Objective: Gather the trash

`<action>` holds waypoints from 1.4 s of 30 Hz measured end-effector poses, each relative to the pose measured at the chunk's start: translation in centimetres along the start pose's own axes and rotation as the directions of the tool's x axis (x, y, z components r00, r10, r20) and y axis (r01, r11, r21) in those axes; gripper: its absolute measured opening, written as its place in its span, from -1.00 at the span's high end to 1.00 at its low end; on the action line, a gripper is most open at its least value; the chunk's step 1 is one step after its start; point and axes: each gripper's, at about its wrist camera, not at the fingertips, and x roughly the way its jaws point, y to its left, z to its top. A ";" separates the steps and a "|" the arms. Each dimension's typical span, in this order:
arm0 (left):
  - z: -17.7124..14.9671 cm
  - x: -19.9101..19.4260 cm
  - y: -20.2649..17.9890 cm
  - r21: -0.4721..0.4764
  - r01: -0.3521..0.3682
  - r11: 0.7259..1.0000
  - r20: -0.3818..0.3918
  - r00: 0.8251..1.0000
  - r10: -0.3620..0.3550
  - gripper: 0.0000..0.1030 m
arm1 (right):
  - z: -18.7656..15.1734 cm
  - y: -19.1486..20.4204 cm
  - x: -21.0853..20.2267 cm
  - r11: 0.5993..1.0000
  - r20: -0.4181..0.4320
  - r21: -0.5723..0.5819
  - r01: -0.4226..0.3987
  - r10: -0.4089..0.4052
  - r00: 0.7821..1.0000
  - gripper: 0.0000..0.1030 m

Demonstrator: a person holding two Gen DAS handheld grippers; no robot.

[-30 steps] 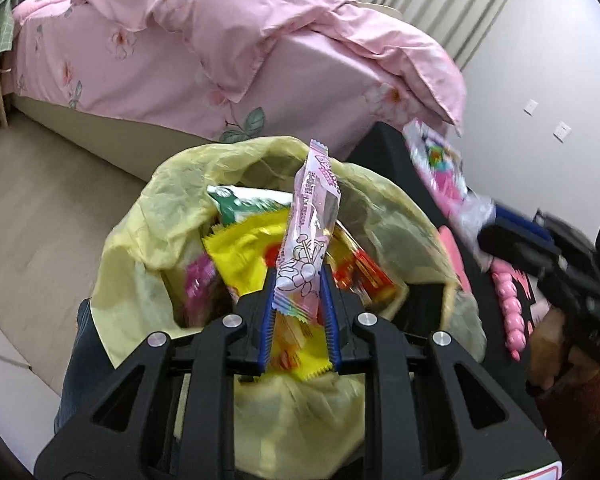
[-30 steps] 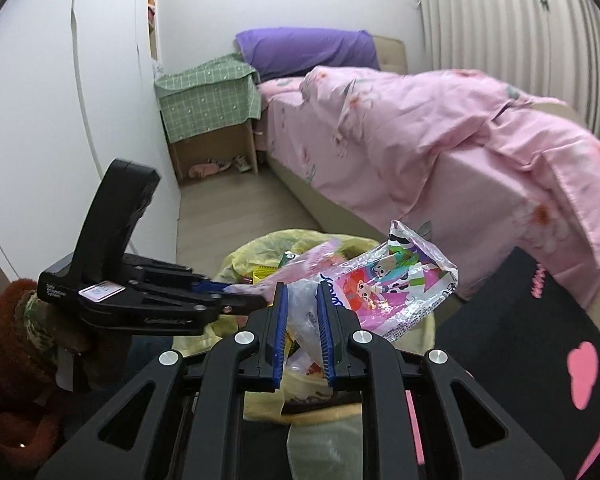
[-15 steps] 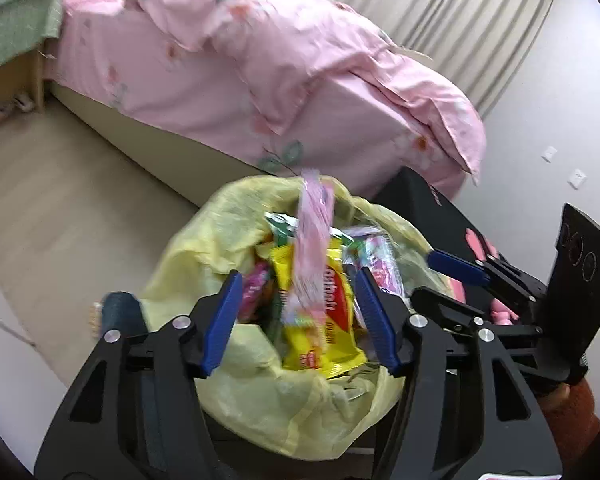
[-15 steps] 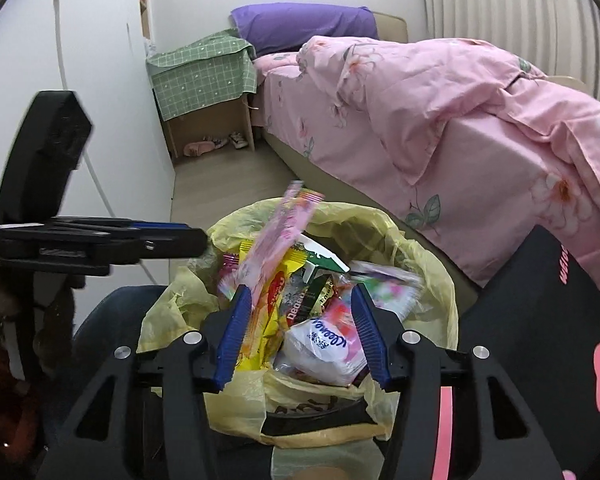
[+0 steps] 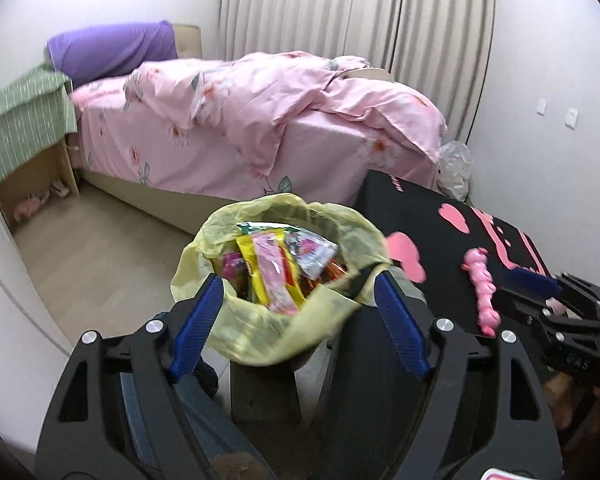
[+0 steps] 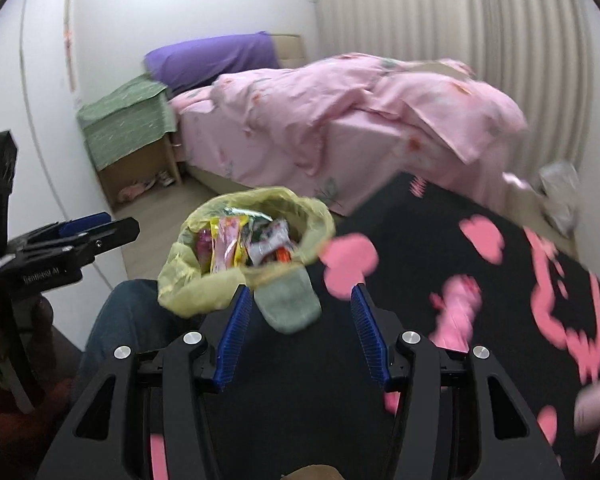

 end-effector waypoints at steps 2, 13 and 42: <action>-0.6 -1.3 -1.6 0.014 -0.045 0.999 0.000 0.999 0.045 -0.43 | -1.1 -0.2 -1.6 1.000 0.006 0.025 0.007 -0.008 1.000 0.04; -2.6 -3.6 -4.7 0.089 -0.069 0.994 -0.033 0.997 0.072 -0.43 | -5.2 -0.6 -7.2 0.993 0.069 0.084 0.078 -0.084 0.994 0.04; -2.6 -4.9 -4.3 0.083 -0.086 0.993 -0.010 0.996 0.087 -0.43 | -5.0 0.5 -7.4 0.992 0.057 0.082 0.093 -0.098 0.994 0.04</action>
